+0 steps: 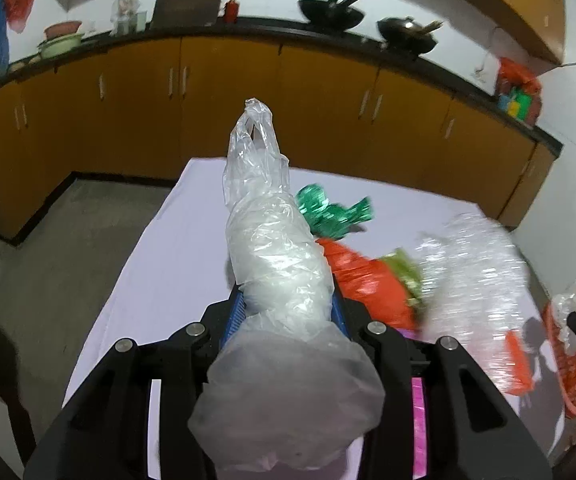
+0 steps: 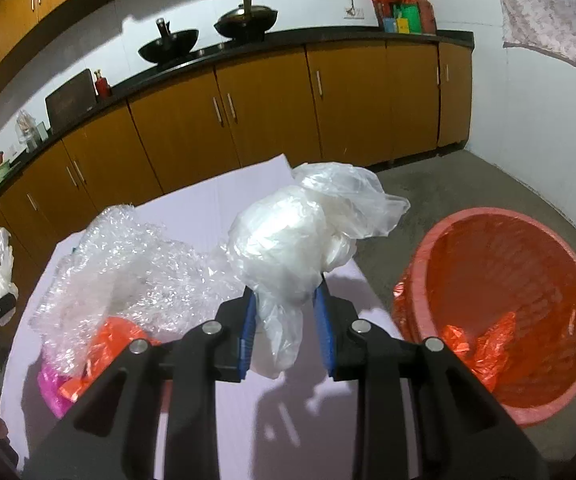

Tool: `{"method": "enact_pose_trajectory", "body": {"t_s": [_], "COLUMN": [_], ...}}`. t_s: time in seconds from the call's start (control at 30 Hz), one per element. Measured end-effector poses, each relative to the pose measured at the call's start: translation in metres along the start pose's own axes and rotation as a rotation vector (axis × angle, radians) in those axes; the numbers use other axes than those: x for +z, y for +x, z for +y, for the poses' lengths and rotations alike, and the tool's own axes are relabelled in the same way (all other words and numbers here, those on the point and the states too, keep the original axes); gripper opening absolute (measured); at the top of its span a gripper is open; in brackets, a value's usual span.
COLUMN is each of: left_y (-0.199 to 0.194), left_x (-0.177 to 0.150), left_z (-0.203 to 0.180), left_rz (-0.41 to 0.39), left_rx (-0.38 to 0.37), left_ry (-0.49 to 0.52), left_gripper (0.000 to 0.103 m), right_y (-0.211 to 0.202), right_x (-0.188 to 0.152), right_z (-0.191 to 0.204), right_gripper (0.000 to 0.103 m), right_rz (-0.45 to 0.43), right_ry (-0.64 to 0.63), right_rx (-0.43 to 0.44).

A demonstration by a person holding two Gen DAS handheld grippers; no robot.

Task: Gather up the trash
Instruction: 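Carry both bags over the wastebasket and open both grippers to drop them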

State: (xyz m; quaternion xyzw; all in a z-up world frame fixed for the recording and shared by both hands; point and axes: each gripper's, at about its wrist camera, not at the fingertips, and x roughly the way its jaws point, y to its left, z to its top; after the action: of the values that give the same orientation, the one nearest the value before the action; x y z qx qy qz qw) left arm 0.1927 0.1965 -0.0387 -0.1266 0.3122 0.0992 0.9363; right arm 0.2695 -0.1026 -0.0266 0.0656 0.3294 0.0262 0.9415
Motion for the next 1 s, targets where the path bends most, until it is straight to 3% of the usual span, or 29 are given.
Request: {"method": "enact_pose_trajectory", "body": {"t_s": [0.37, 1.0], "left_y": [-0.047, -0.063], "left_x": [0.007, -0.028], "left_z": [-0.061, -0.204], "left_rz": [-0.065, 0.002], "left_rx": [-0.145, -0.406], "left_ry": [0.096, 0.276], "left_gripper": [0.039, 0.039], "right_y": [-0.068, -0.141], "right_x": [0.007, 0.000], "right_z": [-0.035, -0.136], "right_gripper": [0.027, 0.027], "right_rz": [-0.097, -0.172], "right_ry": [0.011, 0.097], "right_rx": [-0.022, -0.171]}}
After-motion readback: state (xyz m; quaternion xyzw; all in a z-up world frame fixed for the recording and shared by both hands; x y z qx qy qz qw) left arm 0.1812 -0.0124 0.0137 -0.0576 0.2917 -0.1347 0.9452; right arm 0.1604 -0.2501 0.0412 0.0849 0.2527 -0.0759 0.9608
